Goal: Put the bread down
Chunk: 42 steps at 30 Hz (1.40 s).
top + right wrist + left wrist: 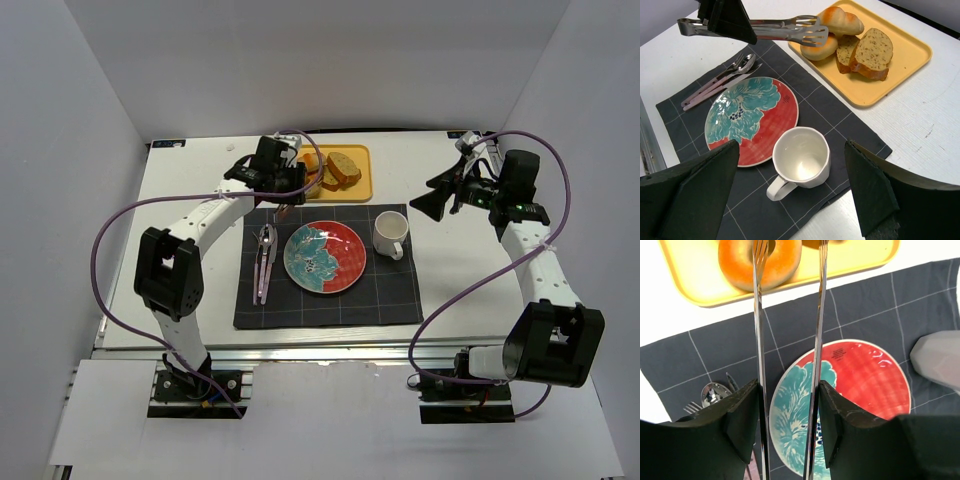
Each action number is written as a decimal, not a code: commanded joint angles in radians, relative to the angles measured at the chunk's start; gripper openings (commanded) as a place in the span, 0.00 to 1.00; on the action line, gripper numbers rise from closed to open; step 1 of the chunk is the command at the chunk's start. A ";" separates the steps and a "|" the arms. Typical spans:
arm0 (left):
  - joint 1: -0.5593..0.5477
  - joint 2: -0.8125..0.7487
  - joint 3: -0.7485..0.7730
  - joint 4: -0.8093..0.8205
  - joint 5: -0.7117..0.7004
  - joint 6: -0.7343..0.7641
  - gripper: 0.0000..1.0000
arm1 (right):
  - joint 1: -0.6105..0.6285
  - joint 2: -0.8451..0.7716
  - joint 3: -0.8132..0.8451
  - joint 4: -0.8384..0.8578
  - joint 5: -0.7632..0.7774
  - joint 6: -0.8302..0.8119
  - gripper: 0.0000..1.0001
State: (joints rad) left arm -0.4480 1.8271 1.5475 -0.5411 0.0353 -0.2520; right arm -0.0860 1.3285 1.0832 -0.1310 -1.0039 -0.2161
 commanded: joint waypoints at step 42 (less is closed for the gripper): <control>-0.096 0.075 0.105 -0.085 -0.173 0.143 0.59 | -0.041 0.000 -0.035 0.080 -0.076 0.053 0.89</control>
State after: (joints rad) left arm -0.5282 1.8950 1.6207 -0.6216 -0.1169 -0.1291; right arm -0.1181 1.3308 1.0630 -0.0956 -1.0531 -0.1753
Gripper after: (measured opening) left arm 0.591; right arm 0.895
